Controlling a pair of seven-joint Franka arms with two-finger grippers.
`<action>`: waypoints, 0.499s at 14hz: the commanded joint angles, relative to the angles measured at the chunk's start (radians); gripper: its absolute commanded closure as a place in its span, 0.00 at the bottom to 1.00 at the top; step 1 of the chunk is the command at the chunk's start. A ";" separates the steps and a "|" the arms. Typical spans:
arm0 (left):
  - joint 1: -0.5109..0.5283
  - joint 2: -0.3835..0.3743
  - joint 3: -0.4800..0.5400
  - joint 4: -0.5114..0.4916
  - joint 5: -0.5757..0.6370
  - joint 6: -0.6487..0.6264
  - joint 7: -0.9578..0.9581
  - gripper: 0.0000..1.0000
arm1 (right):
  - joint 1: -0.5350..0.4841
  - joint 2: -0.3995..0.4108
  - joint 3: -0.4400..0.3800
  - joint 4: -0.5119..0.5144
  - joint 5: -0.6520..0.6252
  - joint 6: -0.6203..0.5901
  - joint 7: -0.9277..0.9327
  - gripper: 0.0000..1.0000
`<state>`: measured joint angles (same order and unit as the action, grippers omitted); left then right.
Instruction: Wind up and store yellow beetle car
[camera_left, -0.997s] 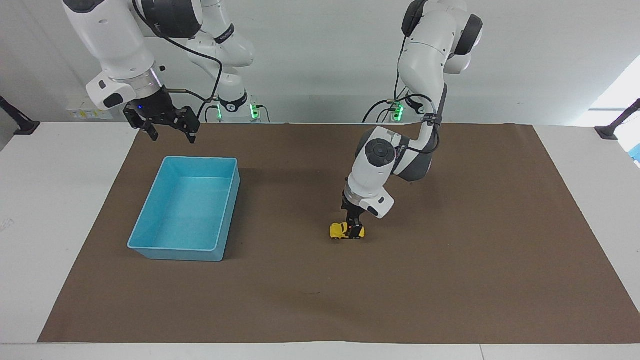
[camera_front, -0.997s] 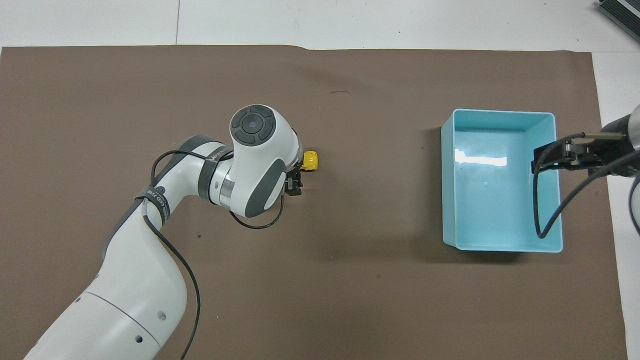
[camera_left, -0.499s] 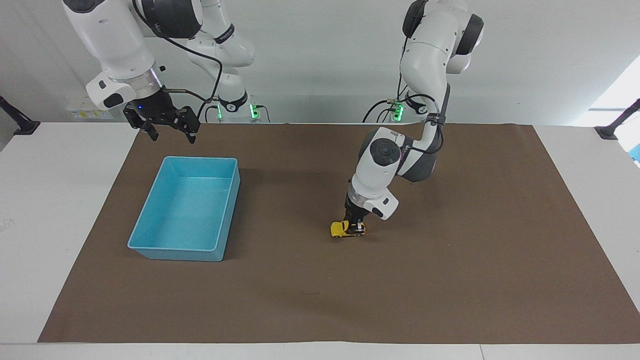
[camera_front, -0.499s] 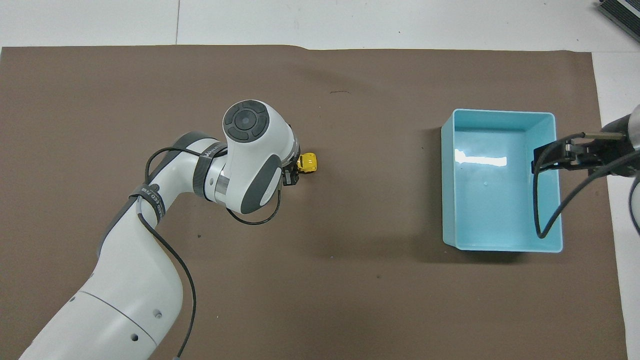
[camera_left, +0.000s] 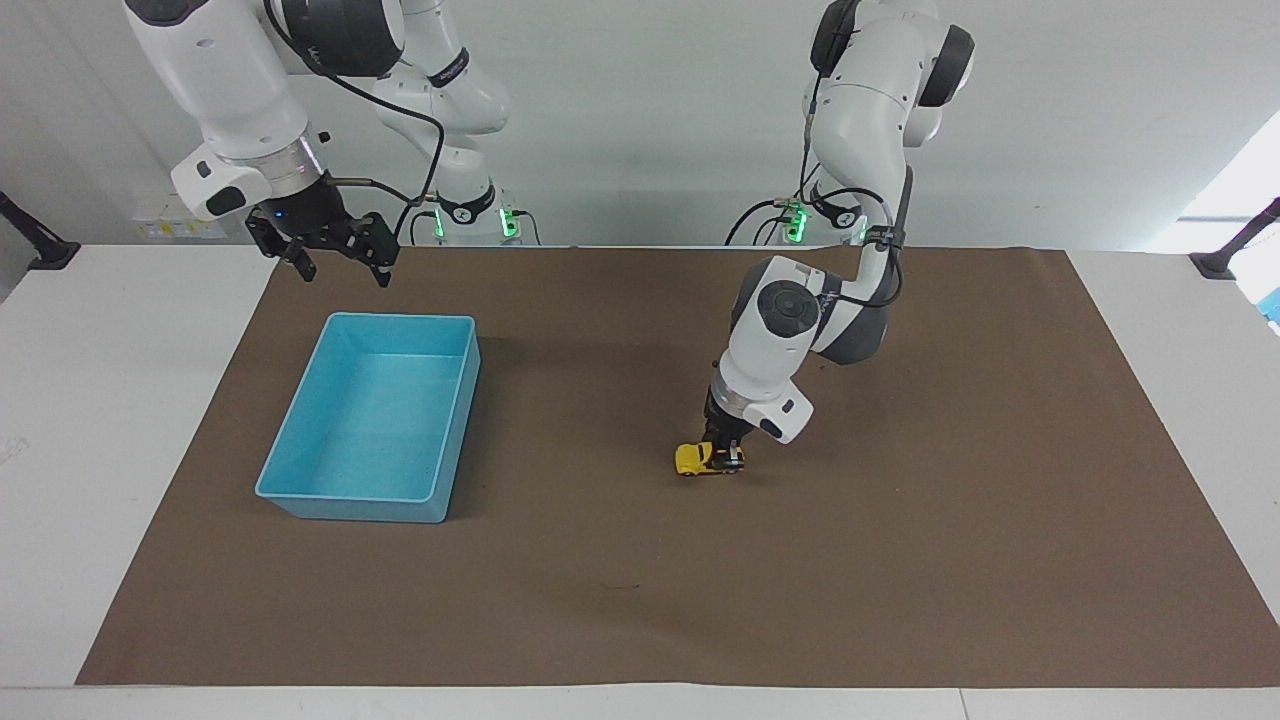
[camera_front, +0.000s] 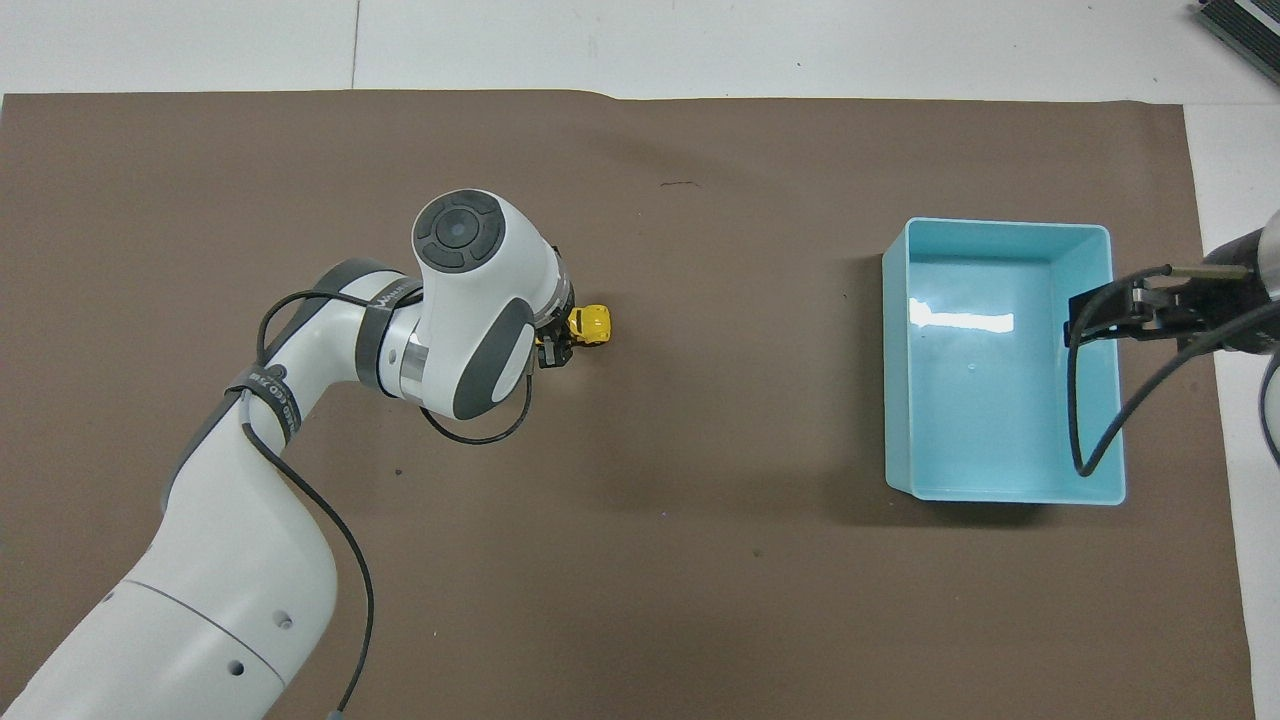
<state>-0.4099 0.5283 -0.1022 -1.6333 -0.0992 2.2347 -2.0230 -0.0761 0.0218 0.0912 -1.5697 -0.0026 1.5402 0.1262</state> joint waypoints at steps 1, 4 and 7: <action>0.069 0.021 0.013 -0.060 0.013 0.042 0.076 0.86 | -0.014 -0.005 0.004 0.002 0.010 -0.011 -0.020 0.00; 0.126 0.013 0.013 -0.079 0.015 0.042 0.124 0.84 | -0.014 -0.005 0.004 0.002 0.010 -0.011 -0.020 0.00; 0.138 0.007 0.013 -0.094 0.015 0.029 0.141 0.77 | -0.014 -0.005 0.004 0.002 0.010 -0.011 -0.020 0.00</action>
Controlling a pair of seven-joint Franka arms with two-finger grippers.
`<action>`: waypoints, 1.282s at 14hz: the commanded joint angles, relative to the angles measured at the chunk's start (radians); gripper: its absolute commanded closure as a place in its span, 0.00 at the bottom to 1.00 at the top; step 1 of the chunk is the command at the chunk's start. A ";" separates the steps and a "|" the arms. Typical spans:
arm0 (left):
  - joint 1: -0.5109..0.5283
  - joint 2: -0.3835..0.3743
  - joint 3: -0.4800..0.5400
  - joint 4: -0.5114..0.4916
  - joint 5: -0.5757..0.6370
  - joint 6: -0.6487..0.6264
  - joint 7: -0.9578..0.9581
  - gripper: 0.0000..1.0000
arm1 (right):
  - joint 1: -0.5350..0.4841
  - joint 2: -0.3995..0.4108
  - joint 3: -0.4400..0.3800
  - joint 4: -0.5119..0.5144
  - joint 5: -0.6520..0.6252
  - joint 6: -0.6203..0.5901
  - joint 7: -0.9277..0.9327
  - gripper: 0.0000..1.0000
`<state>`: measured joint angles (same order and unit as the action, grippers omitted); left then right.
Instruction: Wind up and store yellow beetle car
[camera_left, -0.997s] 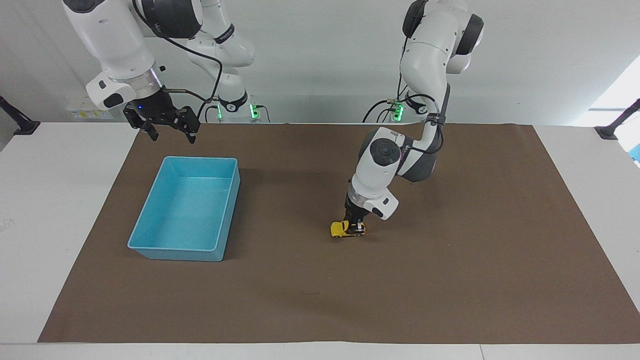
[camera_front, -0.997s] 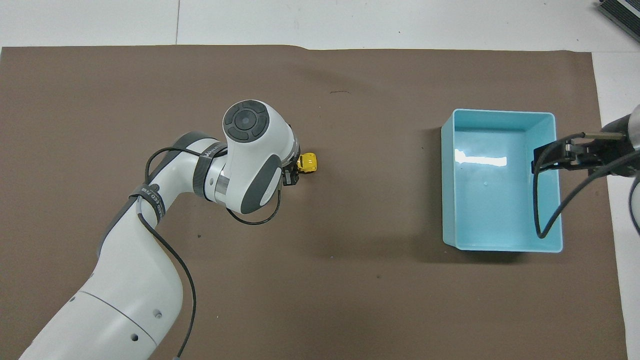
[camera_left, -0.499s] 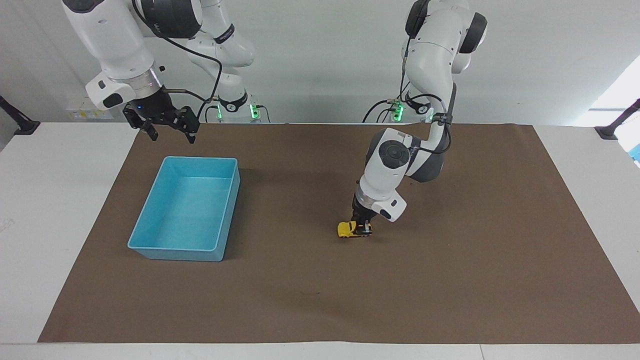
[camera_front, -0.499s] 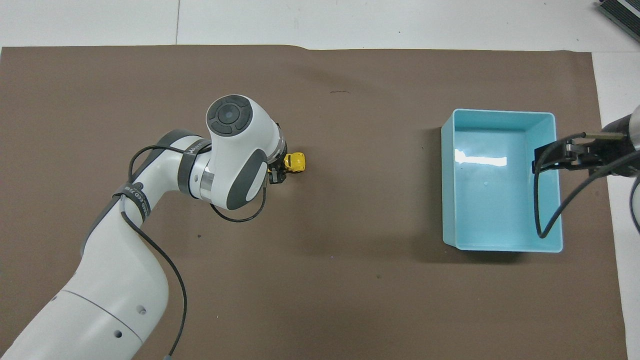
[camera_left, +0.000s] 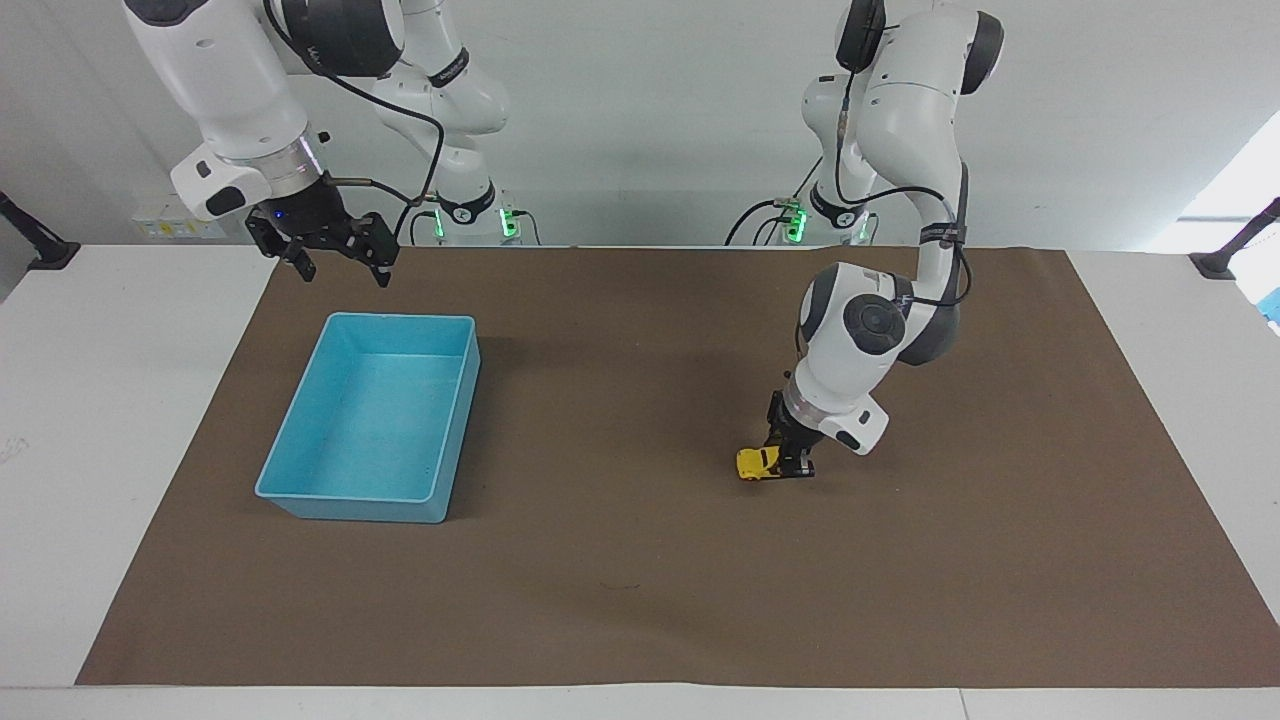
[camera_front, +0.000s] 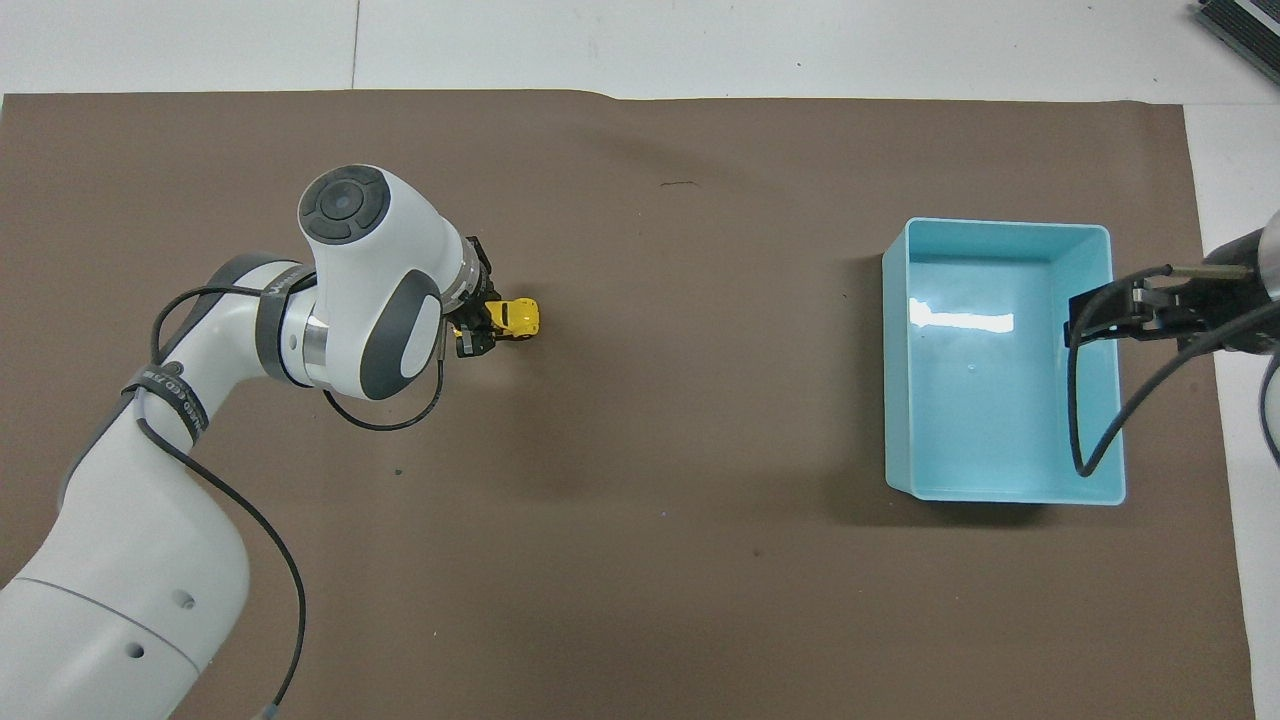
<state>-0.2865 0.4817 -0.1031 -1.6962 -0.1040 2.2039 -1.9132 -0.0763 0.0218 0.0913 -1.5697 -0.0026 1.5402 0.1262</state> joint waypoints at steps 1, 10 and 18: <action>0.015 0.054 0.014 -0.030 0.020 0.059 0.031 0.76 | -0.014 -0.005 0.004 0.002 0.010 -0.011 -0.020 0.00; 0.043 -0.063 0.014 0.027 0.004 -0.130 0.014 0.00 | -0.014 -0.005 0.004 0.002 0.010 -0.011 -0.020 0.00; 0.049 -0.063 0.016 0.029 0.007 -0.101 0.020 0.00 | -0.013 -0.006 0.004 0.002 0.010 -0.020 -0.019 0.00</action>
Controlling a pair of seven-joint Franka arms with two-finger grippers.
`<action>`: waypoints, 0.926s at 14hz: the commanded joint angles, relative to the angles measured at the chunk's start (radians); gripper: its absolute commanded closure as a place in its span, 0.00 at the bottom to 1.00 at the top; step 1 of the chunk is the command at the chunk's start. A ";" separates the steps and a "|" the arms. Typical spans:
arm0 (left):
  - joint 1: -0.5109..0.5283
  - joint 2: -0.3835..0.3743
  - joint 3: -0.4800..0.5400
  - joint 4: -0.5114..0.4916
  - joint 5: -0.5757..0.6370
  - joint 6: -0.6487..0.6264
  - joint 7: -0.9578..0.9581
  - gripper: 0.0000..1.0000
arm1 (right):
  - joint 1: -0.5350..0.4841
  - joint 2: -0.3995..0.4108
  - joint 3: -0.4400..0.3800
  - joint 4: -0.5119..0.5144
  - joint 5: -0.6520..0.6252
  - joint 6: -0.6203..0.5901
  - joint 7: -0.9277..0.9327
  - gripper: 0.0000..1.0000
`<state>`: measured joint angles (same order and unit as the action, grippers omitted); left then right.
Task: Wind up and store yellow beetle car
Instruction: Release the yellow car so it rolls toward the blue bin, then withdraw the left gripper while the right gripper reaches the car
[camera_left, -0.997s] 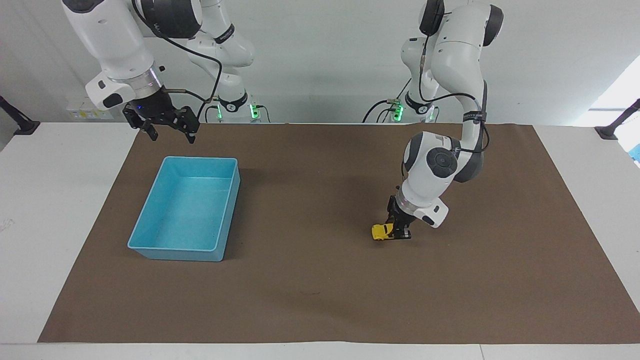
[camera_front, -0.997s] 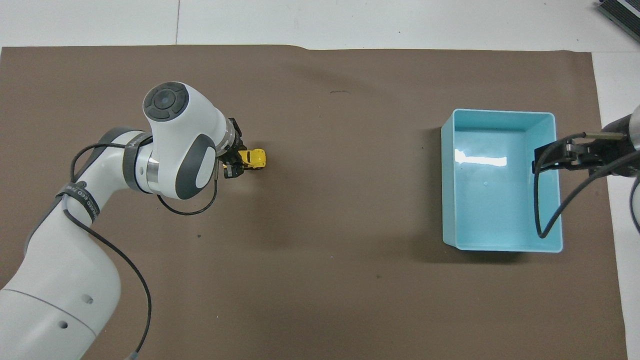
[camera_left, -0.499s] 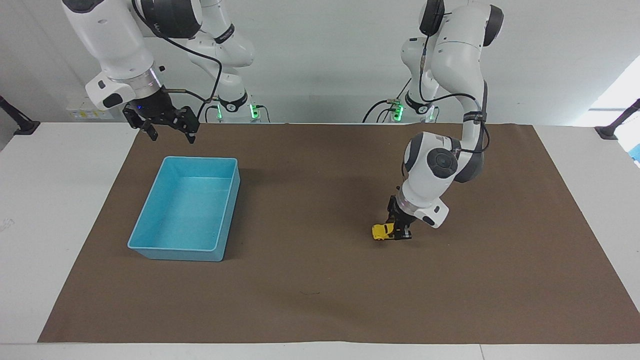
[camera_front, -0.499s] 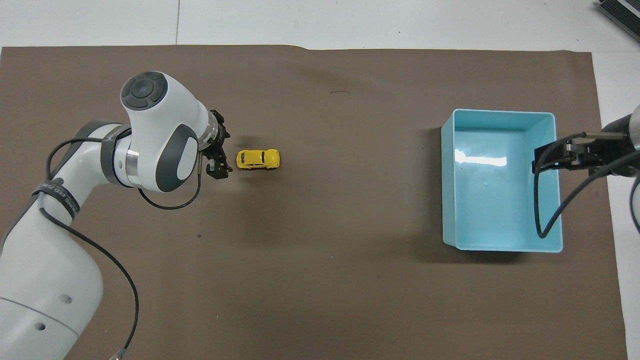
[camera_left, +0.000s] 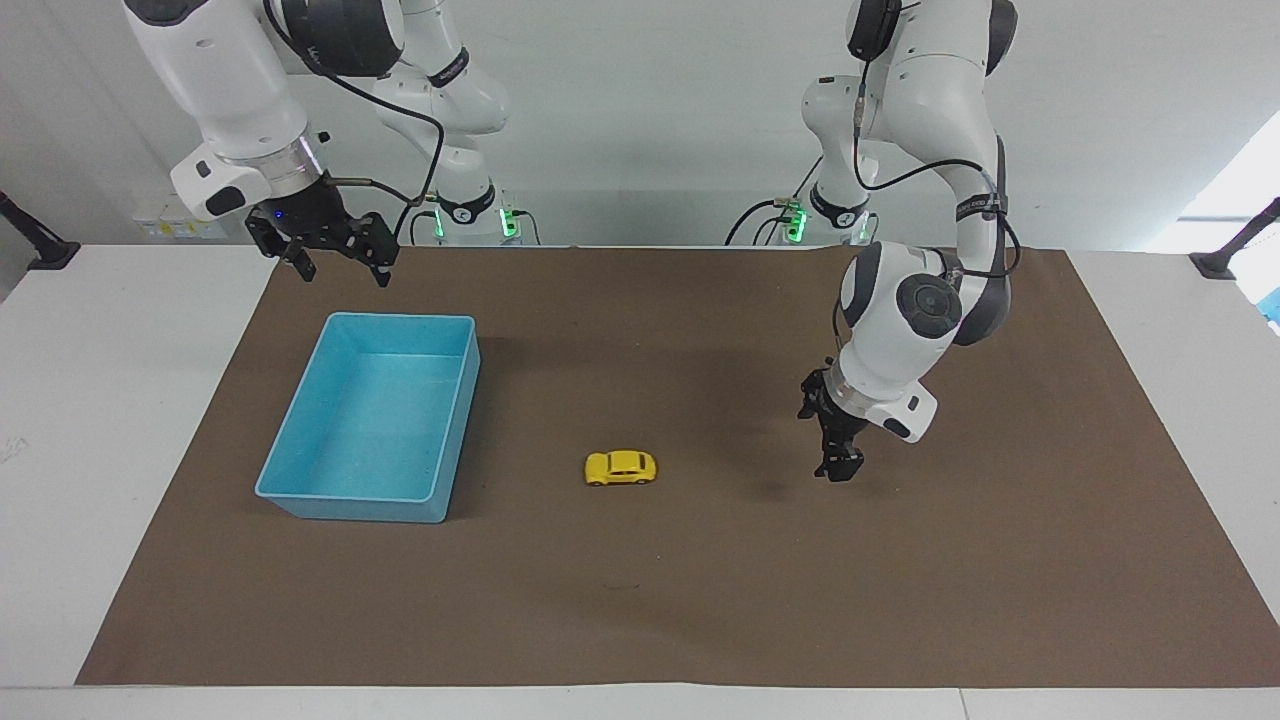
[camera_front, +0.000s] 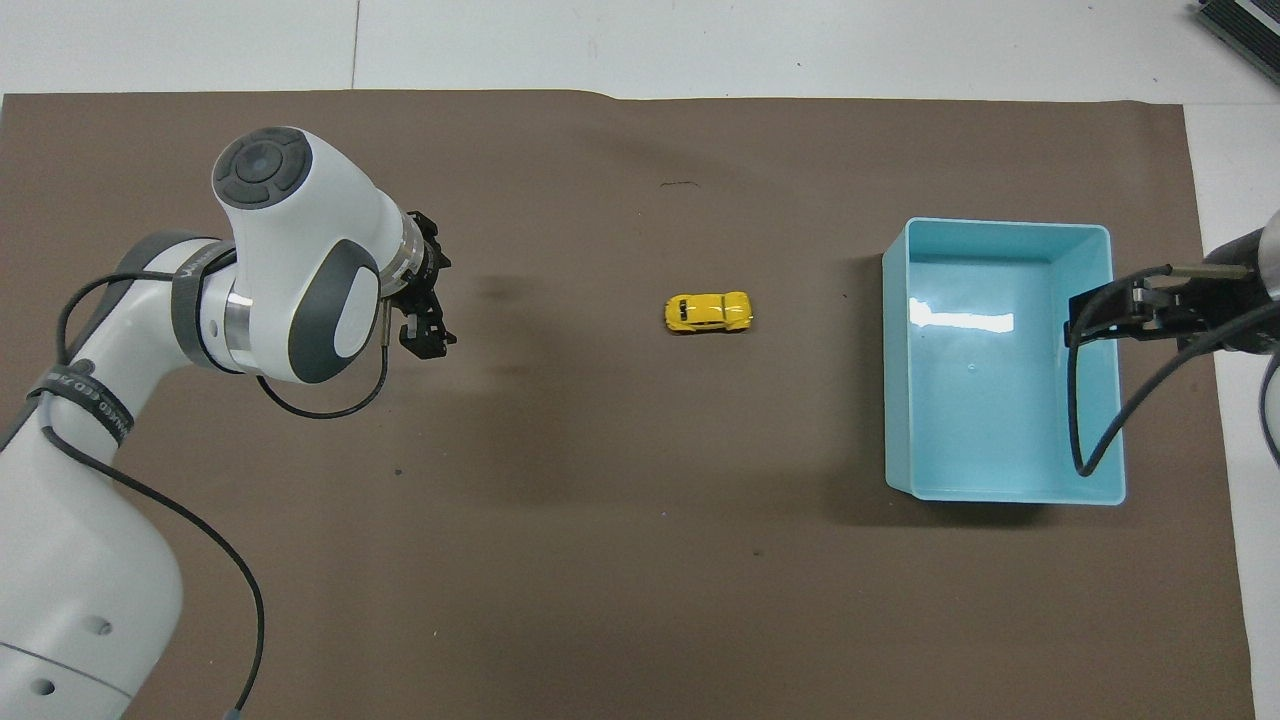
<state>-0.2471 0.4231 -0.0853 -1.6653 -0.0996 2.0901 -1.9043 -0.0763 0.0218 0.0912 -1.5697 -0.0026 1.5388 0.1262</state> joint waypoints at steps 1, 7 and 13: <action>0.011 -0.004 -0.002 -0.002 0.003 0.016 0.013 0.00 | -0.013 -0.008 0.004 0.002 0.010 -0.019 -0.019 0.00; 0.019 -0.004 -0.002 0.019 0.014 0.028 0.025 0.00 | -0.013 -0.006 0.004 0.002 0.009 -0.008 -0.020 0.00; 0.043 -0.020 -0.001 0.093 0.017 0.008 0.025 0.00 | -0.007 -0.010 0.005 -0.007 0.010 0.012 -0.011 0.00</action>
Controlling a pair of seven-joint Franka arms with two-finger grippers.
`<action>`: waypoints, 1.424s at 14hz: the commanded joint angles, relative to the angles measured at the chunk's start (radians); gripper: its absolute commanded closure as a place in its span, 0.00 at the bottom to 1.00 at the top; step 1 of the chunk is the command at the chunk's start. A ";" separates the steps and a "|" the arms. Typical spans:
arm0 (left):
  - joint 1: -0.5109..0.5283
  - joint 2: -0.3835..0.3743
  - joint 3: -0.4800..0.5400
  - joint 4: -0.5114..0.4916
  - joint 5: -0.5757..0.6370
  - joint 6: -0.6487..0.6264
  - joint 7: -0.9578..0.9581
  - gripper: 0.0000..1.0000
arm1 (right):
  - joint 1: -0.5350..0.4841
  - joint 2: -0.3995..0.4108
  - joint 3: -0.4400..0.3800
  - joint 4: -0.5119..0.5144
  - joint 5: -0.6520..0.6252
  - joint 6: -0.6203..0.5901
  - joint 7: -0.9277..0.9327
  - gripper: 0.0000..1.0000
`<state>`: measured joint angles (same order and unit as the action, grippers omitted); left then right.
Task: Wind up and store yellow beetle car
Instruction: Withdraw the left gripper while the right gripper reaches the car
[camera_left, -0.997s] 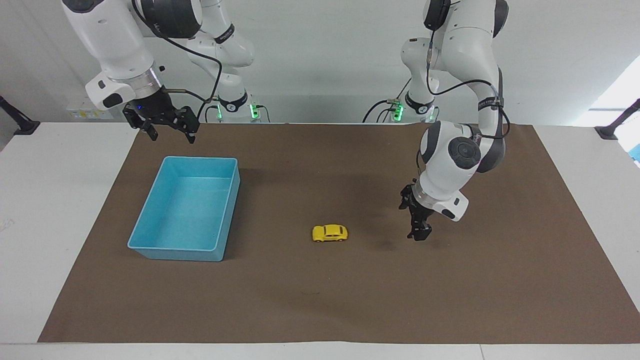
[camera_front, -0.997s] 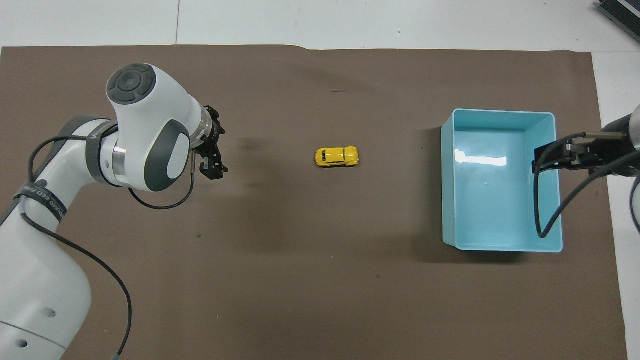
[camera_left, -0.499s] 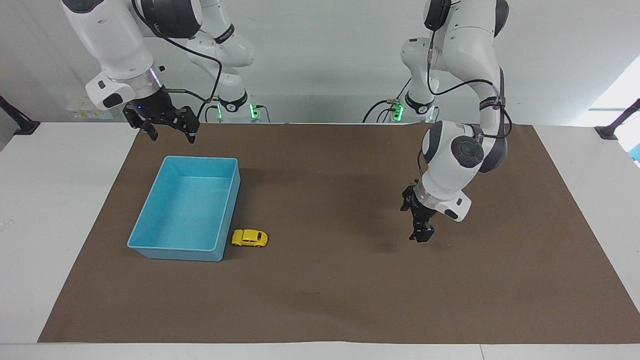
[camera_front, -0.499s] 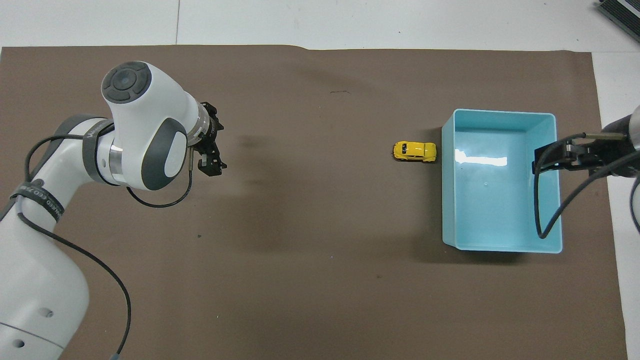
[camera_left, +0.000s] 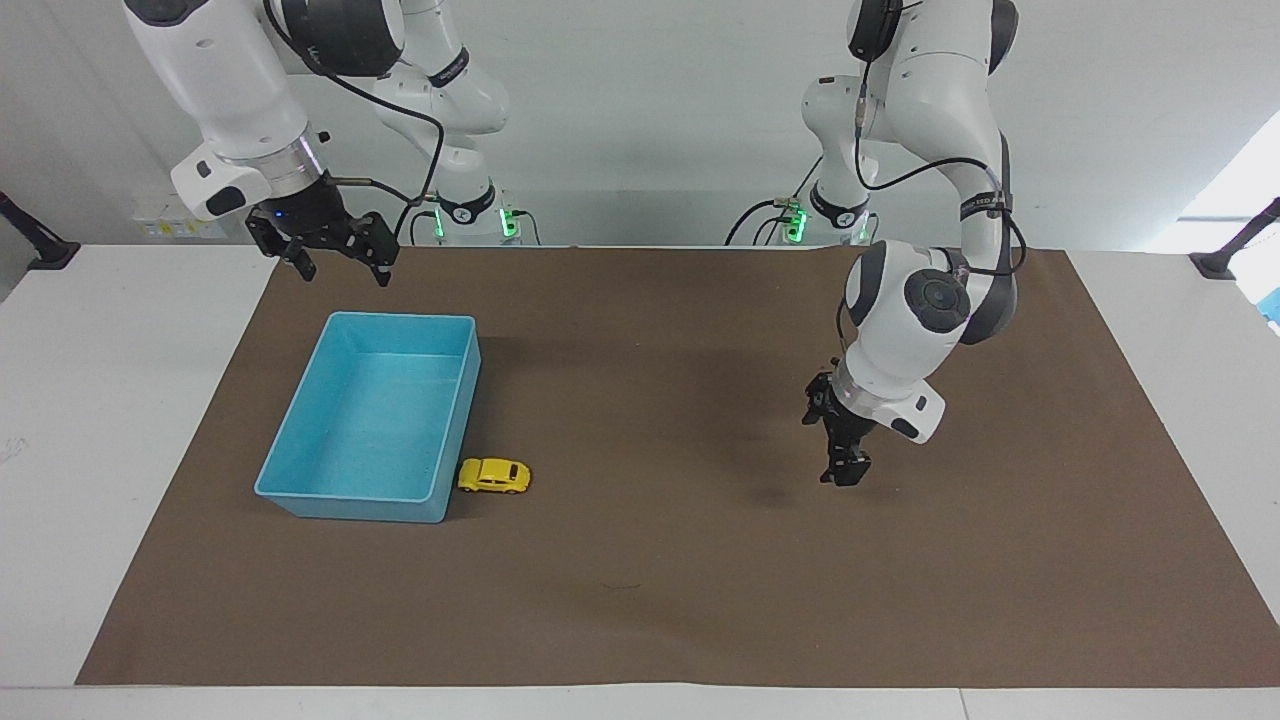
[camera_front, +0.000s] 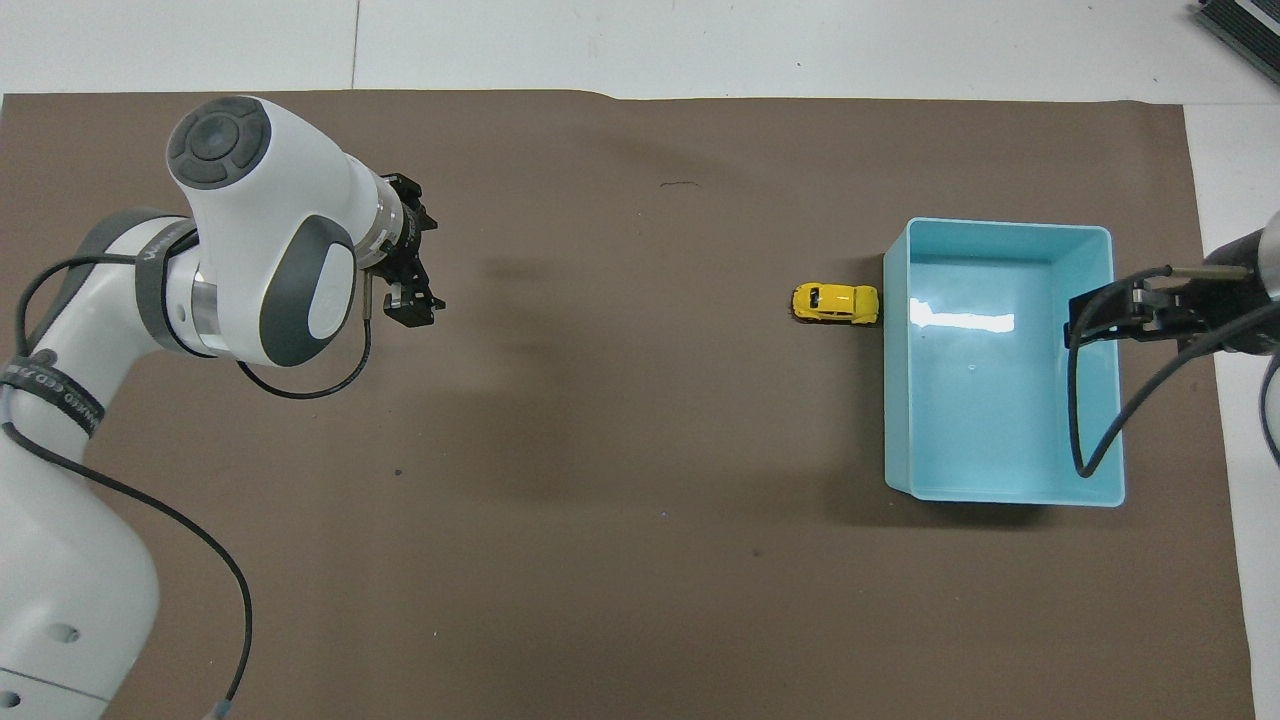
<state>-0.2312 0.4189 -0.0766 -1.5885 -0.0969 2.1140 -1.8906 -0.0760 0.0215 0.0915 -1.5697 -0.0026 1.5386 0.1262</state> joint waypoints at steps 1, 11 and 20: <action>0.033 -0.028 -0.011 0.022 0.014 -0.014 0.015 0.00 | 0.001 -0.011 0.005 -0.009 0.010 0.014 0.028 0.00; 0.110 -0.111 -0.009 0.021 0.011 -0.011 0.464 0.00 | 0.024 -0.014 0.016 -0.075 0.029 0.118 0.539 0.00; 0.148 -0.149 0.003 -0.002 0.011 -0.060 0.721 0.00 | 0.074 0.041 0.016 -0.144 0.030 0.279 1.062 0.00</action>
<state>-0.1055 0.3024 -0.0659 -1.5589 -0.0960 2.0942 -1.2766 0.0024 0.0407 0.1068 -1.7041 0.0259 1.7890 1.1110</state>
